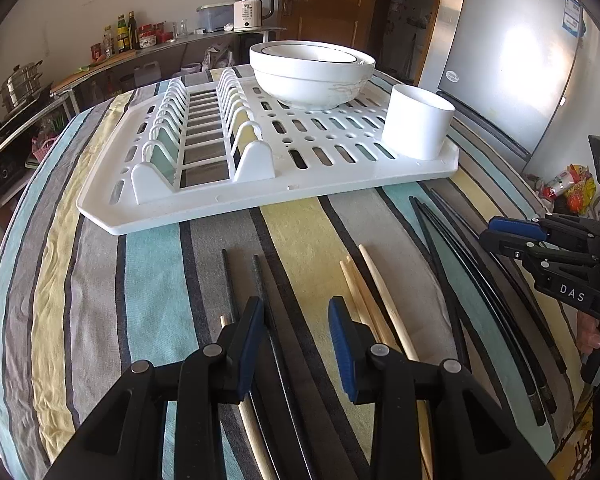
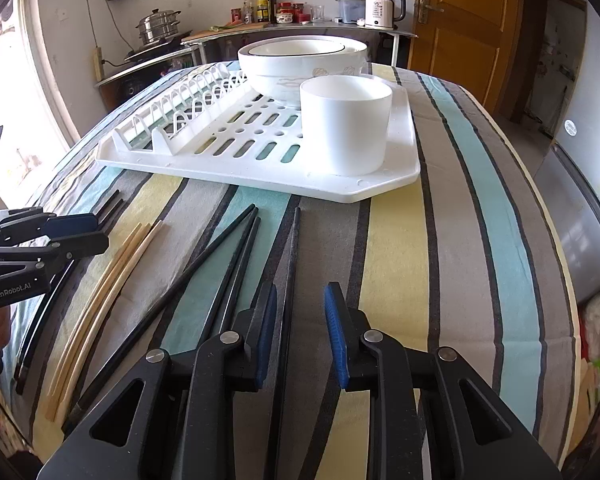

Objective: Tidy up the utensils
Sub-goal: 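Lower the left tool onto a black chopstick and close it while the right tool grasps another, then lift the held black chopstick upright with the left tool while the right tool lifts its own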

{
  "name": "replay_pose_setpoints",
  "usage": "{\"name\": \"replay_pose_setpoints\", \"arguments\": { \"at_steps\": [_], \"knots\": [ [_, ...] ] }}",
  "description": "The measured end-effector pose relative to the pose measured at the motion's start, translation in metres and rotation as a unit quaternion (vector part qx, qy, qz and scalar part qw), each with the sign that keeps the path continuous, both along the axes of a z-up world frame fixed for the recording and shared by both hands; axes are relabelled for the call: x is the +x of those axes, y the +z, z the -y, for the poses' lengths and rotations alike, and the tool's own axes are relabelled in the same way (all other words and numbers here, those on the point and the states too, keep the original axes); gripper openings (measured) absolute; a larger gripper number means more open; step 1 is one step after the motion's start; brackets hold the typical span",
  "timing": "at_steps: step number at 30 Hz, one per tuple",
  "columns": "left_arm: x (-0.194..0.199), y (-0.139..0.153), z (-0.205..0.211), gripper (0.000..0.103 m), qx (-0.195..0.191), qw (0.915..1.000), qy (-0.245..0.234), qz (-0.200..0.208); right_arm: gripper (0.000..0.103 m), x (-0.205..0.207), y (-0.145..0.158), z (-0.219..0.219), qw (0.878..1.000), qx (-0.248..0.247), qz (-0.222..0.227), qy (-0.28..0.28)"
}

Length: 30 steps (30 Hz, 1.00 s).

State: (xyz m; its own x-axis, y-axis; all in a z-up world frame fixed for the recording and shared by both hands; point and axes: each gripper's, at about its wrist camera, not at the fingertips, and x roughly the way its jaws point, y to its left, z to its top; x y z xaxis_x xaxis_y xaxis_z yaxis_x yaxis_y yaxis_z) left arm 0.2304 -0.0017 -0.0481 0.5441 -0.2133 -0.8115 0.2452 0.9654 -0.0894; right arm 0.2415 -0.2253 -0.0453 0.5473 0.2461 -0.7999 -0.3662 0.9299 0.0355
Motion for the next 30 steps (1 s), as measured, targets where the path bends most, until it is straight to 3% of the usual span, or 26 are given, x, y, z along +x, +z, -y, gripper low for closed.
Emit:
{"name": "replay_pose_setpoints", "arguments": {
  "at_steps": [10,19,21,23,26,30],
  "knots": [
    [0.004,-0.001,0.008,0.031,0.044,0.9989,0.017,-0.004,0.019,0.01,-0.004,-0.009,1.0,-0.013,-0.009,0.014],
    [0.004,-0.002,0.011,0.031,0.054,0.9982,0.027,-0.001,0.018,0.02,-0.003,-0.017,0.999,-0.024,-0.023,0.029],
    [0.004,-0.002,0.011,0.029,0.052,0.9983,0.027,-0.003,0.016,0.022,-0.003,-0.018,0.999,-0.024,-0.024,0.027],
    [0.005,-0.002,0.012,0.017,0.054,0.9981,0.028,-0.003,0.007,0.022,-0.003,-0.02,0.999,-0.02,-0.024,0.029],
    [0.006,-0.002,0.013,0.006,0.057,0.9979,0.029,-0.003,0.005,0.022,-0.003,-0.019,0.999,-0.013,-0.024,0.022],
    [0.006,-0.001,0.011,0.005,0.056,0.9981,0.026,-0.004,0.005,0.016,-0.002,-0.015,1.0,-0.003,-0.021,0.013]
  ]
}}
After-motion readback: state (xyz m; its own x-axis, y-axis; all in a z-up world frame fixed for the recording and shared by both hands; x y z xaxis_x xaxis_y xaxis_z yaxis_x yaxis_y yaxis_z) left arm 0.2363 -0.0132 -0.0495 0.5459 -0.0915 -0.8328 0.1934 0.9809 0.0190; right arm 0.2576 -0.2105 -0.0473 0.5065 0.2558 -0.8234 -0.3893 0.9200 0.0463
